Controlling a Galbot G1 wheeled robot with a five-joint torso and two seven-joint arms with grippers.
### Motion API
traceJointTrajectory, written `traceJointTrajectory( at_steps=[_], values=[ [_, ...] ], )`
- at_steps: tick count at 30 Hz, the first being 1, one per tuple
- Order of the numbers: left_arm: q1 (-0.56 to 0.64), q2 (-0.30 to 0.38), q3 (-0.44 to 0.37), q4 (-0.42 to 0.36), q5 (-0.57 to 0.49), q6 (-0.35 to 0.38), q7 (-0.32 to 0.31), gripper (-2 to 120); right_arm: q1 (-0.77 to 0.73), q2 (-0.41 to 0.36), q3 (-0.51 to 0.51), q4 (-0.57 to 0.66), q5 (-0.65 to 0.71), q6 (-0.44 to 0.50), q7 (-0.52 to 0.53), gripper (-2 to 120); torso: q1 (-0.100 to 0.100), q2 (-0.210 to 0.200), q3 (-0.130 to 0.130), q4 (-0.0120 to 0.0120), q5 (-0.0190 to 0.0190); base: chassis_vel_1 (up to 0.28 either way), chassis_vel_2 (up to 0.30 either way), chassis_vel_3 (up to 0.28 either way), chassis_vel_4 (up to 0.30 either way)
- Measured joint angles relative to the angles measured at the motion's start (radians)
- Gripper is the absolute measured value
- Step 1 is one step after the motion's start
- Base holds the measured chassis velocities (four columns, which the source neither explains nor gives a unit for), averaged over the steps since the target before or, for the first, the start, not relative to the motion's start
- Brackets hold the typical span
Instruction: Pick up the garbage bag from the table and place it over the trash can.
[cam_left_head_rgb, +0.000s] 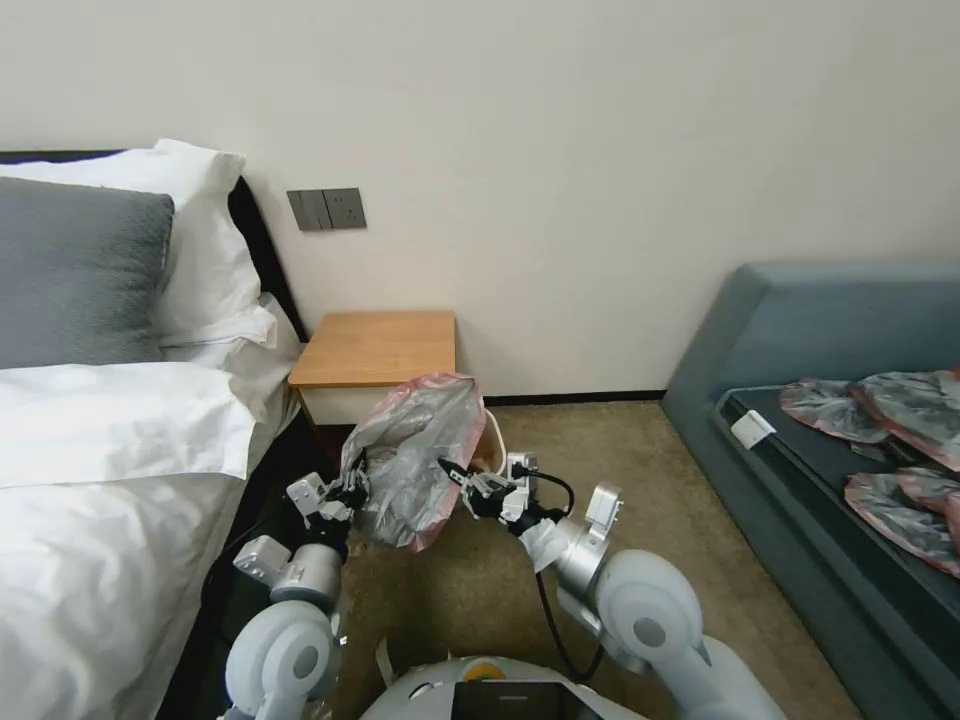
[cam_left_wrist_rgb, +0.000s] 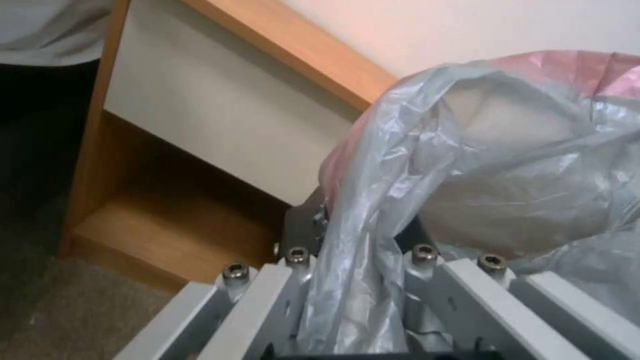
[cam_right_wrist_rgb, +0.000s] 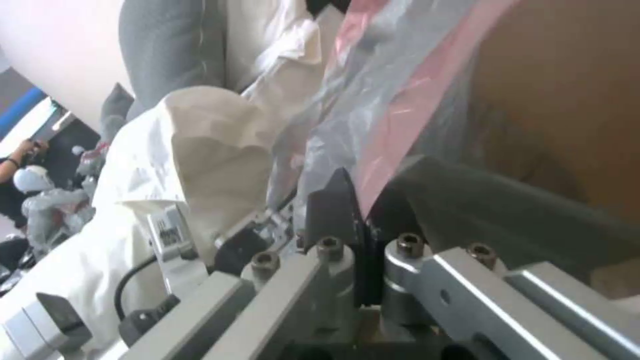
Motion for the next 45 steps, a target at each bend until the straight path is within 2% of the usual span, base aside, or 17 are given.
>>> traceJointTrajectory(
  at_steps=[13,42,43,45],
  values=[
    [-0.025,0.001,-0.016,0.016,-0.062,0.004,-0.034,9,-0.063,-0.019,0.121,0.020,0.005,0.010,-0.009,0,0.000,0.000,0.000,0.0000,0.0001,0.000,0.000,0.000,0.000],
    [-0.028,0.001,-0.041,0.026,-0.095,0.004,-0.051,9,-0.156,-0.006,0.174,0.038,-0.057,0.041,-0.027,0,0.000,0.000,0.000,0.0000,0.0000,0.000,0.000,0.000,0.000],
    [-0.029,0.001,-0.041,0.025,-0.096,0.004,-0.051,9,-0.160,-0.005,0.174,0.041,-0.066,0.042,-0.027,7,0.000,0.000,0.000,0.0001,0.0000,0.000,0.000,0.000,0.000],
    [-0.030,0.001,-0.041,0.025,-0.096,0.003,-0.052,9,-0.164,-0.003,0.173,0.043,-0.073,0.041,-0.027,11,0.000,0.000,0.000,0.0000,0.0000,0.000,0.000,0.000,0.000]
  ],
)
